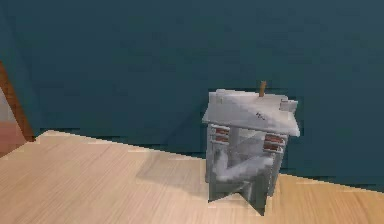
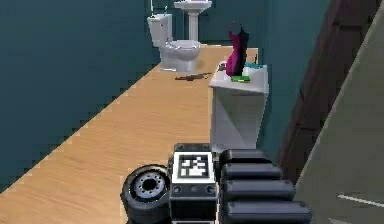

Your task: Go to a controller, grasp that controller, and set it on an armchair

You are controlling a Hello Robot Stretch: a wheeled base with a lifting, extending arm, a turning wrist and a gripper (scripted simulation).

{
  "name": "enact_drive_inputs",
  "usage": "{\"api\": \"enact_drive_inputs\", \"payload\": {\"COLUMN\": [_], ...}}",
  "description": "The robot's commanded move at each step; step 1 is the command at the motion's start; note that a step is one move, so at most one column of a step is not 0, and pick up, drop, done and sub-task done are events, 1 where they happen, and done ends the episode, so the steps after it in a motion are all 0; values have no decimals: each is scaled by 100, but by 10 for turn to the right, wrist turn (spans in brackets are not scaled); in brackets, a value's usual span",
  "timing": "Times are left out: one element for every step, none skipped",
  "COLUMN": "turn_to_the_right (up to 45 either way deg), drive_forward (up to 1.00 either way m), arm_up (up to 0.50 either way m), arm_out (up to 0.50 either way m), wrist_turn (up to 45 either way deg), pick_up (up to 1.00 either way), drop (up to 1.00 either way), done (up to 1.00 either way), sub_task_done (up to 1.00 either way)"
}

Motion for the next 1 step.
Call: {"api": "enact_drive_inputs", "payload": {"turn_to_the_right": [0], "drive_forward": [30], "arm_up": [0], "arm_out": [0], "wrist_turn": [0], "pick_up": [0], "drop": [0], "done": [0], "sub_task_done": [0]}}
